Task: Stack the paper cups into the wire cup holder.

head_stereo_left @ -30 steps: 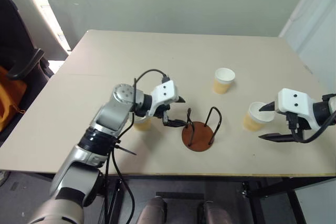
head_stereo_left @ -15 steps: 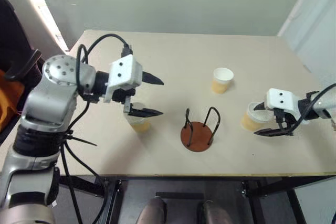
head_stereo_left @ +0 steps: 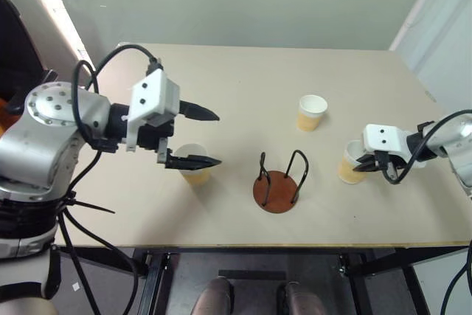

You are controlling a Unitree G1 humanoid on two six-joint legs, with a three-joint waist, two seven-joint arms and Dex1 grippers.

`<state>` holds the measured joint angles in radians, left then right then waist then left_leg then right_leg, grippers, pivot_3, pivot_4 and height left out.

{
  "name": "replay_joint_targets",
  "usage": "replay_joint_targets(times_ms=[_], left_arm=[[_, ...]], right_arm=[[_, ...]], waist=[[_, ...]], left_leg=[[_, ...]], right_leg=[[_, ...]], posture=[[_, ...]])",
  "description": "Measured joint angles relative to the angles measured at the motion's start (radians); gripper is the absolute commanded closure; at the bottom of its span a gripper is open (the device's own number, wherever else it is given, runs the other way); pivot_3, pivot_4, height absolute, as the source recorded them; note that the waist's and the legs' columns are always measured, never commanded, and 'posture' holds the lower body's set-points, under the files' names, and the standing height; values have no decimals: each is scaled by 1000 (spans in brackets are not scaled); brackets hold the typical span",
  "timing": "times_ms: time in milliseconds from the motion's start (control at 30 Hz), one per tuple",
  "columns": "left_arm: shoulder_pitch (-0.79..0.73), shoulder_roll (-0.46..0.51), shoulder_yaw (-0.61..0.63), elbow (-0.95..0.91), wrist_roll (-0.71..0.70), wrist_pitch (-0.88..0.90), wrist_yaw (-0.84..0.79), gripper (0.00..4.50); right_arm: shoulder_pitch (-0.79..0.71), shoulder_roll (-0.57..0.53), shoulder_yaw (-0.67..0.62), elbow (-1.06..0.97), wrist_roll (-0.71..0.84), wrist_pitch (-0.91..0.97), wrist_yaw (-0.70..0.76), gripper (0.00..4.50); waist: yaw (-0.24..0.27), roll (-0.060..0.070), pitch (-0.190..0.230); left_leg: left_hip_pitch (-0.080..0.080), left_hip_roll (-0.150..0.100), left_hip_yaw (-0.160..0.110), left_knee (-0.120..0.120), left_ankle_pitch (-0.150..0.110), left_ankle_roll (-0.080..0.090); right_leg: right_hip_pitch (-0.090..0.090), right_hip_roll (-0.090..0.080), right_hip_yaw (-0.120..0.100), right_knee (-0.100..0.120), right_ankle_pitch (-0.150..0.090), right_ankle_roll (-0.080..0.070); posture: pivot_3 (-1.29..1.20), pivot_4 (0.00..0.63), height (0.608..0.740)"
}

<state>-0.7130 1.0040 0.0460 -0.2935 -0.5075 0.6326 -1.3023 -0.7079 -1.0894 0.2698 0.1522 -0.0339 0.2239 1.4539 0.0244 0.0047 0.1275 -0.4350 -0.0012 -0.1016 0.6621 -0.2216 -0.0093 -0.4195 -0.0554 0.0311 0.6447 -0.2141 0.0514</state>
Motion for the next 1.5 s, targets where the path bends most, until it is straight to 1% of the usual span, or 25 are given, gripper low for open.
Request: replay_joint_targets(times_ms=[67, 167, 267, 333, 400, 467, 533, 600, 633, 733, 800, 833, 867, 1000, 1100, 1200, 1400, 1500], left_arm=[[3, 21, 13, 36, 9, -12, 1, 0], [6, 49, 34, 73, 14, -32, -2, 0], [12, 48, 35, 74, 5, -42, -5, 0], [13, 40, 36, 69, -14, -42, -6, 0], [13, 36, 36, 62, -28, -42, -6, 0], [13, 37, 36, 61, -36, -42, -8, 0], [13, 38, 36, 61, -40, -44, -16, 0], [14, 46, 36, 59, -46, -45, -24, 0], [17, 53, 37, 58, -51, -45, -26, 0], [39, 70, 52, 50, -57, -45, -25, 0], [61, 75, 64, 36, -62, -42, -20, 0], [71, 75, 66, 22, -70, -37, -17, 0], [77, 75, 66, 12, -79, -34, -16, 0], [89, 81, 66, -6, -86, -23, -1, 0], [91, 85, 67, -12, -89, -18, 6, 0], [91, 85, 67, -20, -94, -14, 21, 0], [85, 79, 64, -21, -87, -14, 41, 0], [42, 37, 32, 19, -26, -41, 105, 0]], right_arm=[[-30, -5, 5, -1, -7, -12, 23, 4478], [-128, 20, -18, -34, 72, 24, 85, 4478], [-336, 112, -69, -101, 224, 132, 131, 4478], [-460, 153, -84, -119, 269, 159, 141, 4478], [-523, 184, -84, -133, 296, 157, 148, 4478], [-524, 192, -37, -154, 334, 146, 153, 4478], [-500, 190, 41, -175, 377, 128, 155, 4478], [-477, 169, 114, -193, 406, 98, 156, 4478], [-475, 156, 138, -195, 409, 83, 156, 4478], [-475, 111, 180, -197, 428, 46, 156, 4478], [-475, 100, 200, -197, 437, 27, 156, 4478], [-475, 97, 216, -199, 446, 18, 156, 4478], [-475, 95, 230, -201, 454, 13, 156, 4478], [-472, 95, 267, -215, 476, -7, 156, 4478], [-464, 126, 272, -215, 433, -35, 156, 4478], [-455, 131, 306, -209, 394, -63, 156, 3896], [-454, 121, 310, -192, 382, -84, 156, 1870], [-466, 131, 307, -146, 361, -88, 156, 746]], waist=[[-2, 0, 0], [-9, 1, 0], [-20, 2, 1], [-20, 1, 0], [-17, -1, -1], [-12, -2, -1], [-11, -1, -1], [-11, -1, 0], [-11, -1, 0], [-12, -1, 0], [-14, -1, 0], [-15, -1, 0], [-15, -1, 0], [-15, -1, 0], [-17, -1, 0], [-17, -1, 0], [-17, -1, 0], [-16, -1, 0]], left_leg=[[0, 0, 0, 0, 0, -1], [0, 0, 0, -3, 0, -2], [-1, 0, 1, -8, 3, -4], [0, 1, -1, -13, 6, -6], [0, 2, -5, -16, 6, -7], [-1, 3, -7, -16, 6, -9], [-1, 2, -6, -16, 8, -12], [-2, 2, -6, -16, 11, -18], [-2, 2, -5, -16, 12, -18], [-2, 3, -5, -16, 11, -18], [-2, 3, -5, -17, 10, -16], [-1, 3, -5, -17, 6, -10], [-1, 3, -5, -17, 6, -10], [0, 3, -5, -17, 6, -10], [0, 4, -5, -16, 6, -10], [0, 3, -6, -16, 7, -10], [0, 3, -5, -16, 6, -10], [1, 3, -6, -16, 7, -10]], right_leg=[[-1, 0, 0, 0, 0, 0], [-3, 1, 1, 0, 0, -1], [-6, 1, 1, 1, -1, -4], [-8, 1, -1, 1, -3, -8], [-8, 2, -4, 1, -6, -13], [-7, 2, -5, 1, -7, -15], [-8, 2, -4, 1, -7, -14], [-8, 2, -4, 0, -6, -13], [-8, 1, -4, 0, -6, -13], [-8, 1, -4, 0, -7, -14], [-8, 1, -4, 1, -7, -15], [-8, 2, -4, 1, -7, -15], [-8, 2, -4, 2, -7, -15], [-8, 2, -4, 3, -7, -15], [-8, 2, -4, 4, -6, -17], [-8, 2, -4, 4, -5, -17], [-8, 2, -4, 3, -5, -17], [-8, 2, -4, 4, -5, -17]], posture=[[0, 150, 740], [0, 150, 740], [0, 150, 740], [0, 150, 740], [0, 150, 740], [0, 150, 740], [0, 150, 740], [0, 150, 740], [0, 150, 740], [0, 150, 740], [0, 150, 740], [0, 150, 740], [0, 150, 740], [0, 150, 740], [0, 150, 740], [0, 150, 740], [0, 150, 740], [0, 150, 740]])
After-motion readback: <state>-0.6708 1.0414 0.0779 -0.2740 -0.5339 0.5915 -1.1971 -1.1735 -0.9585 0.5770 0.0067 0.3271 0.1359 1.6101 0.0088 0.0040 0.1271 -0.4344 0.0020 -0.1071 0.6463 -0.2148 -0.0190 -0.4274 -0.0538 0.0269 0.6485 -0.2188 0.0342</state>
